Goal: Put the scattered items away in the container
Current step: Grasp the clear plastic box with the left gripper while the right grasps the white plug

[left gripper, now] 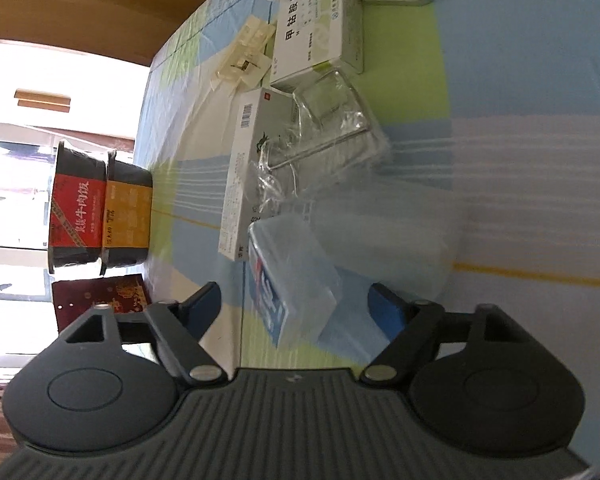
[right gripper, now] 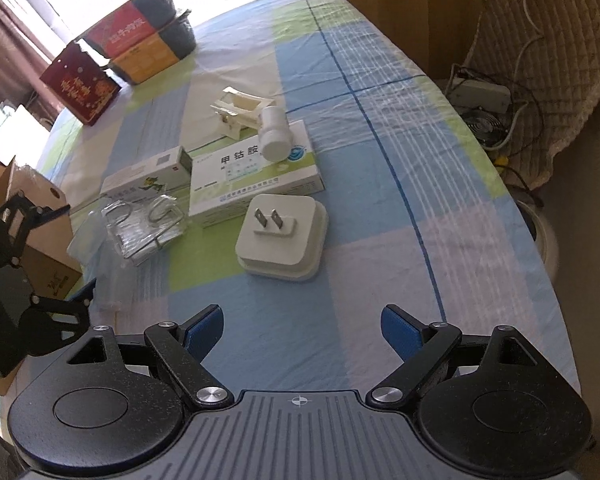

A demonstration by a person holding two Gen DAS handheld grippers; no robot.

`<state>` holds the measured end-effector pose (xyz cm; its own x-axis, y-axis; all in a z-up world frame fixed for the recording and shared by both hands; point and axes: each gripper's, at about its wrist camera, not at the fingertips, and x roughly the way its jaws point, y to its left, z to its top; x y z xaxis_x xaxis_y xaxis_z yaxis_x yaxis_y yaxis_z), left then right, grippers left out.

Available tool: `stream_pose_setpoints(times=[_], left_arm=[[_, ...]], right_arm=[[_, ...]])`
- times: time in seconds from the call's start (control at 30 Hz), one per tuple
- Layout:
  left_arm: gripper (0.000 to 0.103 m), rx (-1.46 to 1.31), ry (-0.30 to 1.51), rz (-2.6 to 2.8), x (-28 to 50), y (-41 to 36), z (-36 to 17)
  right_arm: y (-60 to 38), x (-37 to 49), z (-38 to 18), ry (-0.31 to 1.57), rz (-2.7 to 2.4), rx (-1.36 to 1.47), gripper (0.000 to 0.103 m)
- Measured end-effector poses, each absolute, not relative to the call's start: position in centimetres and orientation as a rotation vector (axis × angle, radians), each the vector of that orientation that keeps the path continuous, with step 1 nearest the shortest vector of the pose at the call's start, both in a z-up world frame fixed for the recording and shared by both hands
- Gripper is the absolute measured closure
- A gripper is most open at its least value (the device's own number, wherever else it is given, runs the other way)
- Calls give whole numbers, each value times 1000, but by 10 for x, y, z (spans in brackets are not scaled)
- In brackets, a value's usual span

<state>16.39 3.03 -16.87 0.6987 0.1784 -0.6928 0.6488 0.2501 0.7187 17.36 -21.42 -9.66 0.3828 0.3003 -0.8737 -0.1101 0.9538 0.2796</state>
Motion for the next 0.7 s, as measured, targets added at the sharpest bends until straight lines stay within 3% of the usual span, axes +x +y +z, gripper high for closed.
stream_pose_setpoints(times=[0.07,0.17,0.3,0.7], left_arm=[[51,1300,780,-362,170,31,-172],[64,1309,755,-347,171,32,-176],[75,1283,714,-330,166,33,-166],[77,914,700,-305,152,47,-88]], right_arm=[[-216,174,-97,1150,255,194,12],[-220,174,-98,1149,239,204,12],[-222,175,-98,1144,226,208,12],[-217,175,-97,1129,220,188,12]])
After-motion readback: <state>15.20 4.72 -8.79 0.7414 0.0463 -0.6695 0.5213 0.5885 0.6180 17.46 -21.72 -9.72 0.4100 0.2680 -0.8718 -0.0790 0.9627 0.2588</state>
